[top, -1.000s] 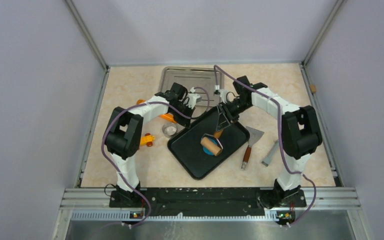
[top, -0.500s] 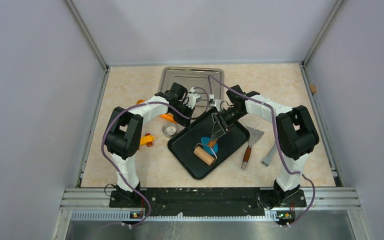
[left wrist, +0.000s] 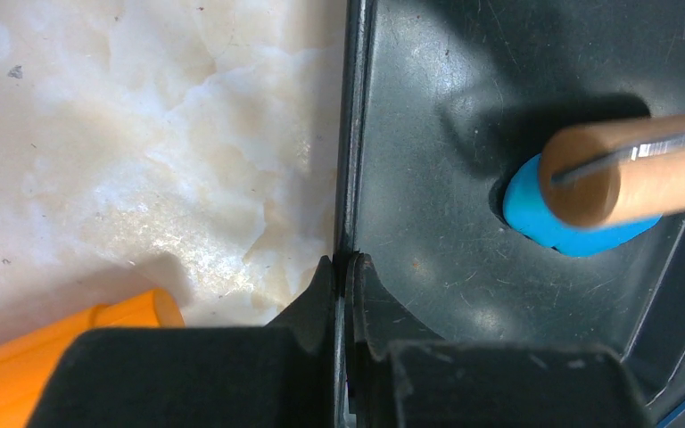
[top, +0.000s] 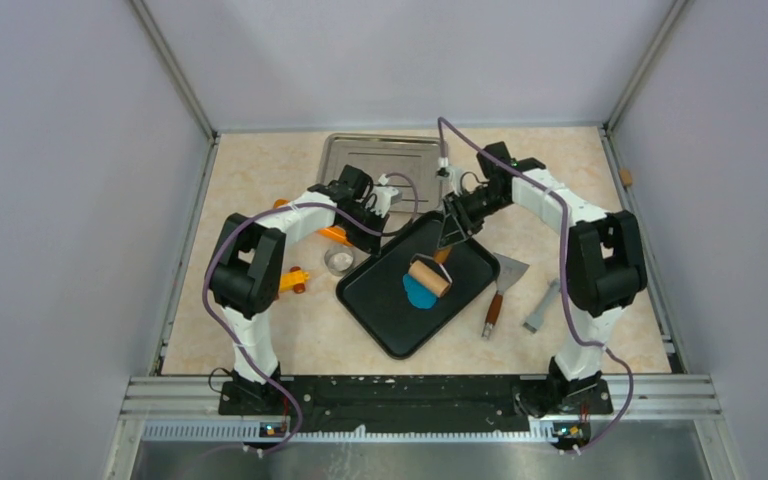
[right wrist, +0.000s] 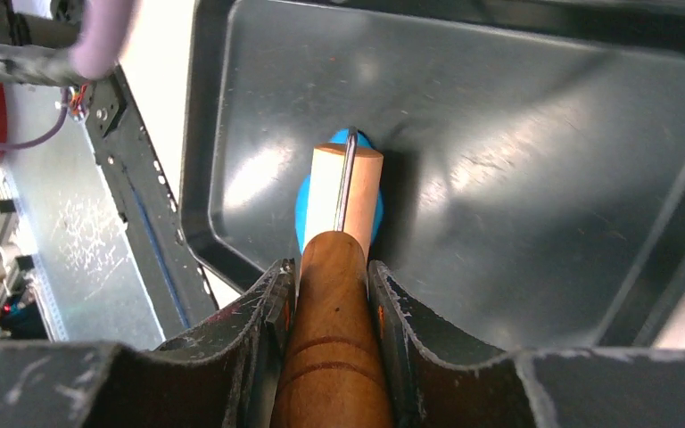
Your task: Roll out the dumpling wrappers from the dough
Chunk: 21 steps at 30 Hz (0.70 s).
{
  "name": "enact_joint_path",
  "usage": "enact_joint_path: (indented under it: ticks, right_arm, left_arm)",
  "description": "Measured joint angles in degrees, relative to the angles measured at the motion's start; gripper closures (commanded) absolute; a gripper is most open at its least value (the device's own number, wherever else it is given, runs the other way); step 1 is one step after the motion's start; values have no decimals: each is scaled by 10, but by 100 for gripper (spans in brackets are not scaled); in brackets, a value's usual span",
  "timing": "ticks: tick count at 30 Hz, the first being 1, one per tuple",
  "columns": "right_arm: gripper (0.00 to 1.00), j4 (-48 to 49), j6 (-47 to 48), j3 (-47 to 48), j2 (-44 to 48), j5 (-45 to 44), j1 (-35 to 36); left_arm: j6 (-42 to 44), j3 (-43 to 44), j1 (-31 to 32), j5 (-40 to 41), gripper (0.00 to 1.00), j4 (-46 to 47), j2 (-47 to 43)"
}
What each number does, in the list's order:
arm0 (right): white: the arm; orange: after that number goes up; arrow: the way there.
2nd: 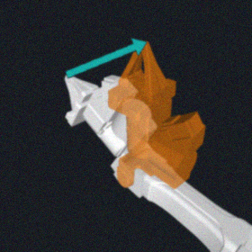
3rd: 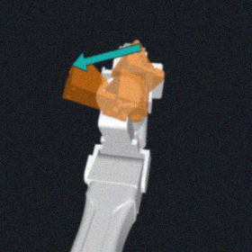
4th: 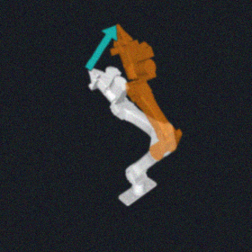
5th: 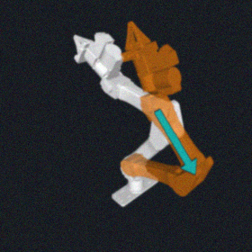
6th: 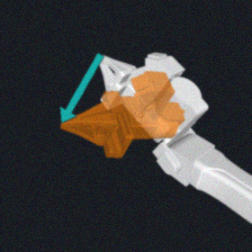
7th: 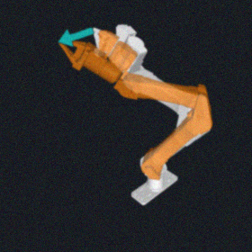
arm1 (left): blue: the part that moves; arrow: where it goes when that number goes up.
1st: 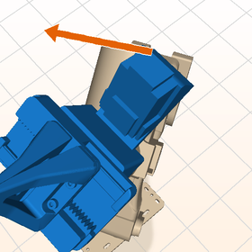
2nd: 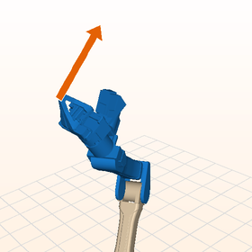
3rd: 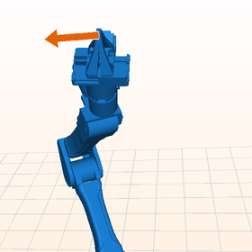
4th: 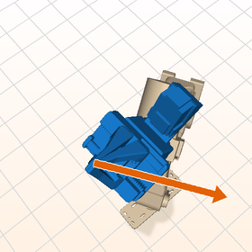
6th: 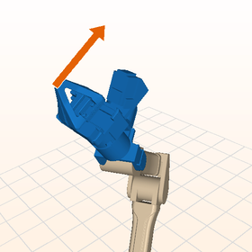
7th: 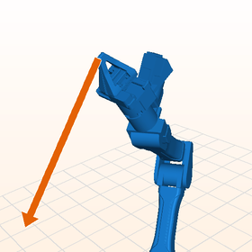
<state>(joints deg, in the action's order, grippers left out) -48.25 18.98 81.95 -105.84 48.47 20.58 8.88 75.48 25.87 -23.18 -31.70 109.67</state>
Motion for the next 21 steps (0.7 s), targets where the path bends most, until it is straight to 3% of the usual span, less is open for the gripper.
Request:
enact_joint_path:
  ticks: [6, 21]
  right_arm:
    - [100, 20, -41, -10, 0, -2, -42]
    - [100, 80, -127, -52, -11, 20, -30]
  left_arm:
    - [0, 0, -1, -2, 100, 0, 1]
    - [0, 1, -2, -7, 100, 1, 2]
